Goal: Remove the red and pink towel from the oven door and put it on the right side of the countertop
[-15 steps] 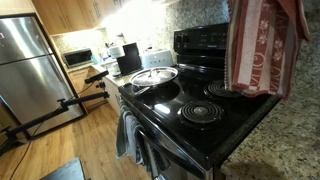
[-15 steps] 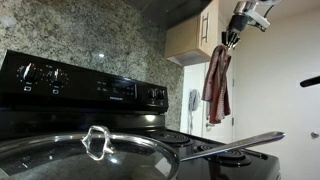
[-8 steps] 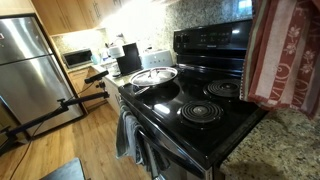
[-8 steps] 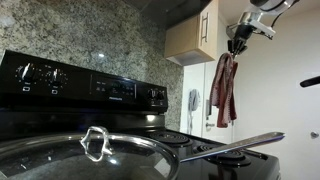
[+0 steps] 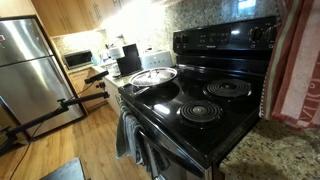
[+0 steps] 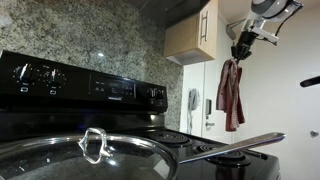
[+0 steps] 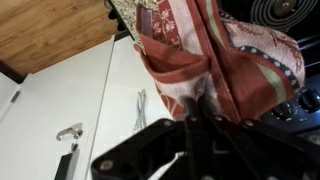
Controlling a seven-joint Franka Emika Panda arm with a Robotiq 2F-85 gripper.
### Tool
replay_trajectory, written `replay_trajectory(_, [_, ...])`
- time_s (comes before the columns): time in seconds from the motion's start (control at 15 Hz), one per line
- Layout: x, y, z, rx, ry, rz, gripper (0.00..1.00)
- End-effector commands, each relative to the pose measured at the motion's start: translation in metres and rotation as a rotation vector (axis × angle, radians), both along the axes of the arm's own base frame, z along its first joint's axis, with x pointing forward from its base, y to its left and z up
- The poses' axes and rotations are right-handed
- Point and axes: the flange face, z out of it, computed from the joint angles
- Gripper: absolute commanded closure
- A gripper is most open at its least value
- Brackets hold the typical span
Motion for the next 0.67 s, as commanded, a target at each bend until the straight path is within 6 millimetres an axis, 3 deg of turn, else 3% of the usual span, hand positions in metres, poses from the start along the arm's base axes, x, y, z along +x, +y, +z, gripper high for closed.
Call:
replay_trajectory(0.0, [0.011,-0.003,-0.006,0.043,-0.006,-0.014,0.99])
replay_trajectory(0.4, [0.042,0.01,-0.055,0.078,0.061,0.0,0.99])
replay_trajectory(0.6, [0.052,0.001,-0.083,0.098,0.093,-0.025,0.99])
